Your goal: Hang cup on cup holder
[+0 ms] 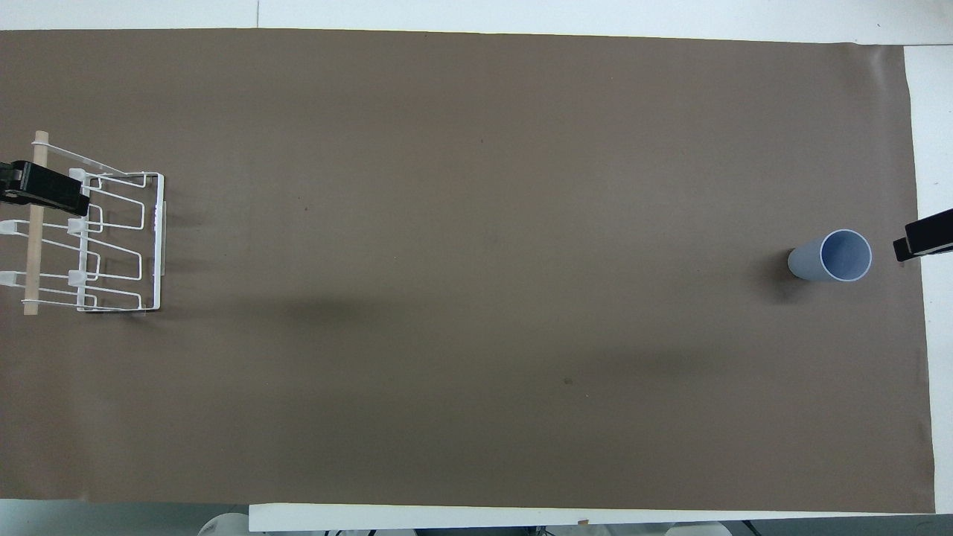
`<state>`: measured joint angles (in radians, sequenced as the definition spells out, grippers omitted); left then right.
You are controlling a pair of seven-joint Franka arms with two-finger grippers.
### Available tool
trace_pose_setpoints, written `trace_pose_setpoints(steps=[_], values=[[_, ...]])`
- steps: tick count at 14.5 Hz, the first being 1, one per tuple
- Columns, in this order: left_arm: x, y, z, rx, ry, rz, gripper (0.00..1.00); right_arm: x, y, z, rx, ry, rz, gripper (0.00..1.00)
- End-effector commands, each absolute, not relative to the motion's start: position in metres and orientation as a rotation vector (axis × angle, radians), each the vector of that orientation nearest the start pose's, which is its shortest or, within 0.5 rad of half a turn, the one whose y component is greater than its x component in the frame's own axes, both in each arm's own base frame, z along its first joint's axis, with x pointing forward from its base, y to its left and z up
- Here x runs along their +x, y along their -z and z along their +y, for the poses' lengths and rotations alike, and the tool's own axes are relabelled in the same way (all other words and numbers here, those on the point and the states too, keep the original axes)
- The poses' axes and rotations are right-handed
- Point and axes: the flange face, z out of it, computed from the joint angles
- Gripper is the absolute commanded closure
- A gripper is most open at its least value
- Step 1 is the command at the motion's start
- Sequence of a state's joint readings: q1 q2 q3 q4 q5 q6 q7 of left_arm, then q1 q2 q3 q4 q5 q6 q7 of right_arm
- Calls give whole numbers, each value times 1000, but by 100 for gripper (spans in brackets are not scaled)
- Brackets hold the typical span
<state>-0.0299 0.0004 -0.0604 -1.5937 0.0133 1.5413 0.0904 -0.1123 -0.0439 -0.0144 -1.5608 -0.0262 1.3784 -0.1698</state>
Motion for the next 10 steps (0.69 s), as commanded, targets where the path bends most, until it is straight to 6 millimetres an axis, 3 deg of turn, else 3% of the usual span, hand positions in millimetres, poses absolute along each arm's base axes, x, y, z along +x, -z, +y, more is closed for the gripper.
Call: trace_pose_setpoints(steps=[1,5,7,9,10], values=[[541,-612,-44,-3094,-91,300,0,512,-635,-71,-3124,-202,-75,0],[541,-613,-49,-3093,-79,314,0,511,-634,-78,-3128,-186,-60,0],[541,-613,-45,-3094,-82,302,0,517,-628,-85,-3149,-89,-146,0],[542,-614,-45,-3094,-70,305,0,522,-621,-129,-3164,-13,-98,0],[545,-615,-41,-3096,-63,295,0,527,-589,-149,-3149,-60,-114,0]])
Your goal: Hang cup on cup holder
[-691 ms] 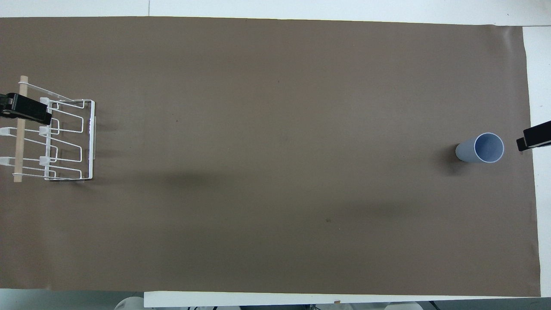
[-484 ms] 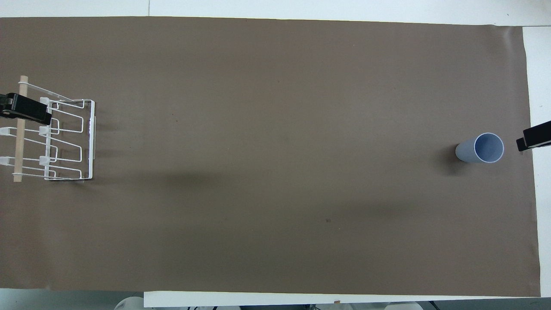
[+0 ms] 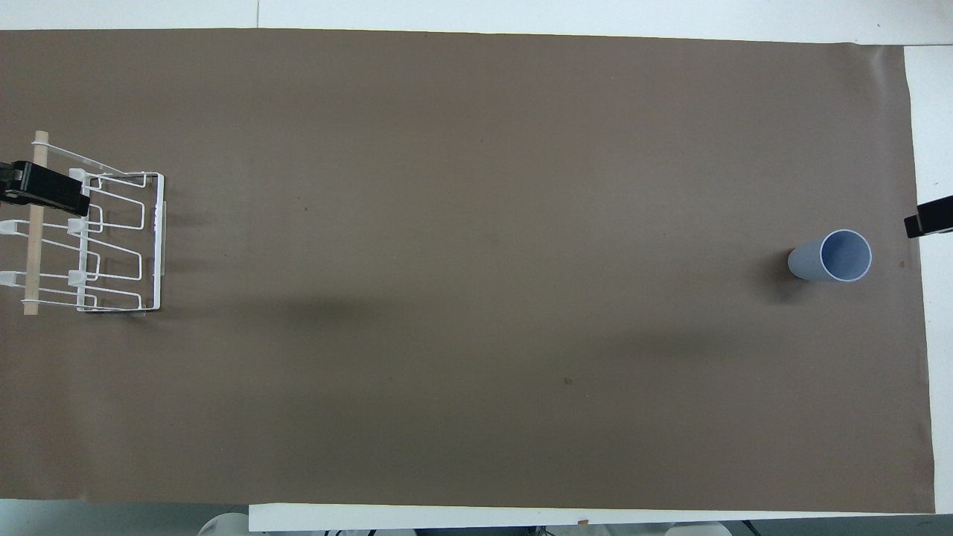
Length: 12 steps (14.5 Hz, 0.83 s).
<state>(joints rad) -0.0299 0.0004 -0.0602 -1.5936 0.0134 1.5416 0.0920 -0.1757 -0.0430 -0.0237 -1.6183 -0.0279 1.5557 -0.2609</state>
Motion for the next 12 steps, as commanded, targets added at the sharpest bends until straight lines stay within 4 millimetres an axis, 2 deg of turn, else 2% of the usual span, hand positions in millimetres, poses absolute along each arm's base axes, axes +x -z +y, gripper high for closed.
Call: trace_pose_setpoints(steps=[1,3,7,10,12], values=[[545,-615,-34,-3097,-63,269,0,531,-561,-165,-3144,-32,-133,0],[545,-615,-28,-3098,-66,250,0,536,-505,-180,-3154,21,-165,0],[540,-614,-32,-3097,-103,259,0,531,-420,-192,-3146,-6,-154,0],[534,-612,-35,-3099,-158,144,0,531,-389,-199,-3132,-37,-236,2],[534,-612,-36,-3099,-160,126,0,524,-373,-203,-3120,-76,-231,8]])
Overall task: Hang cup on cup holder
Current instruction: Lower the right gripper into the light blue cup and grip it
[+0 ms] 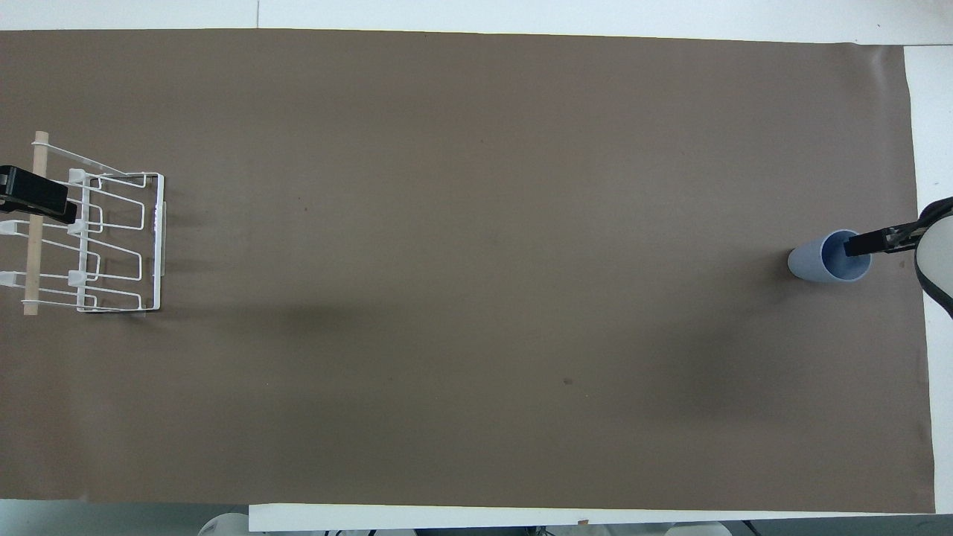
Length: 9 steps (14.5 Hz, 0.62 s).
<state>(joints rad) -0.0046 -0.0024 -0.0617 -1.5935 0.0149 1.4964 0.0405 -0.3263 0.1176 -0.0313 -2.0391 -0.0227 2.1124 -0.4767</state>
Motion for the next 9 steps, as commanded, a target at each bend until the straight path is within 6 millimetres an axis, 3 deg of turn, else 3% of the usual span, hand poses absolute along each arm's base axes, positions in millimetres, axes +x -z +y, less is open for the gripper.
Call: trace_pose_setpoints(steps=[1,3,5,7,8,9], values=[[533,-612,-36,-3099,-165,126,0,521,-366,-202,-3119,-74,-255,11],[532,-612,-35,-3096,-180,145,0,514,-354,-206,-3114,-73,-289,19],[531,-611,-36,-3097,-184,133,0,514,-350,-201,-3110,-84,-301,37],[526,-609,-40,-3092,-204,111,0,514,-349,-199,-3108,-86,-310,63],[524,-607,-42,-3090,-220,64,0,516,-349,-196,-3109,-84,-315,85],[522,-607,-43,-3087,-240,51,0,516,-349,-195,-3109,-84,-315,98]])
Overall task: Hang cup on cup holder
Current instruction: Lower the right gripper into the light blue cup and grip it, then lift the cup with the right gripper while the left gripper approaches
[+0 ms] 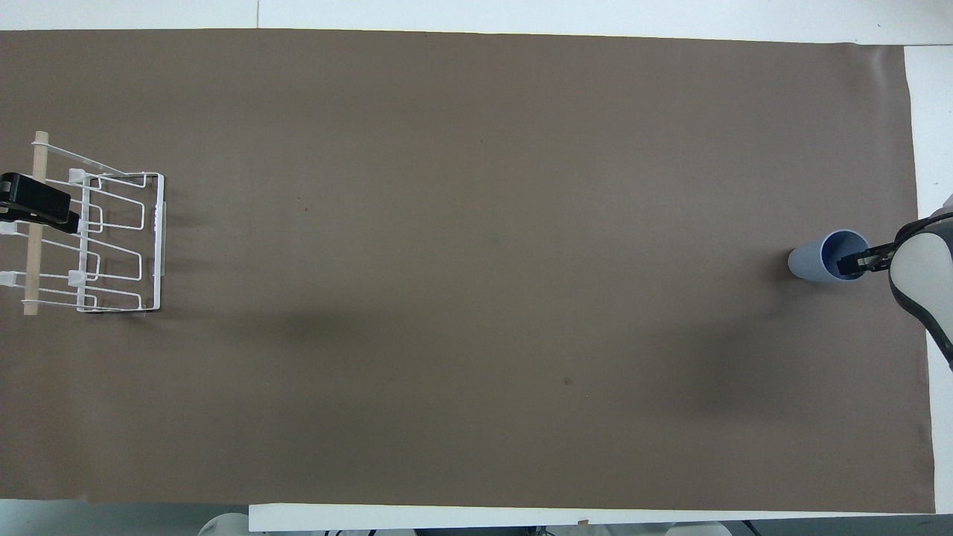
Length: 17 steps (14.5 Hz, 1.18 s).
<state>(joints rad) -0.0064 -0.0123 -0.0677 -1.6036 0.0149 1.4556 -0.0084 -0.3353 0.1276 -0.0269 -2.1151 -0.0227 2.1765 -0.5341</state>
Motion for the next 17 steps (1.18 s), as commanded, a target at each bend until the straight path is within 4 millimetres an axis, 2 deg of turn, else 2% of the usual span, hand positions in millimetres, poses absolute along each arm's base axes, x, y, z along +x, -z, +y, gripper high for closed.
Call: trace_pose_setpoints(steps=[1,3,4,5,6,7,9,11,12,14,15,16,17], values=[[521,-609,-43,-3084,-249,51,0,517,-349,-194,-3109,-84,-317,100],[520,-609,-42,-3084,-254,18,0,521,-359,-196,-3103,-100,-332,100],[521,-608,-43,-3083,-250,-34,0,525,-369,-195,-3085,-138,-350,100],[522,-609,-45,-3085,-238,-111,0,530,-391,-189,-3060,-180,-368,100],[523,-609,-45,-3083,-225,-172,0,531,-406,-174,-2979,-199,-347,100],[524,-609,-52,-3083,-201,-231,0,531,-429,-156,-2842,-149,-276,100],[522,-605,-72,-3079,-195,-398,0,521,-443,-127,-2590,-148,-199,100],[524,-609,-84,-3089,-206,-797,0,517,-447,-94,-2412,-166,-183,100],[525,-610,-90,-3085,-220,-935,0,516,-449,-66,-2352,-186,-213,100],[520,-613,-112,-3072,-280,-1088,0,512,-449,-24,-2215,-196,-148,100],[520,-615,-120,-3020,-318,-1282,0,510,-449,1,-2153,-216,-117,100],[517,-615,-135,-2978,-338,-1381,0,509,-452,24,-2100,-231,-89,100],[512,-617,-160,-2959,-344,-1420,0,509,-452,49,-2074,-259,-67,100]])
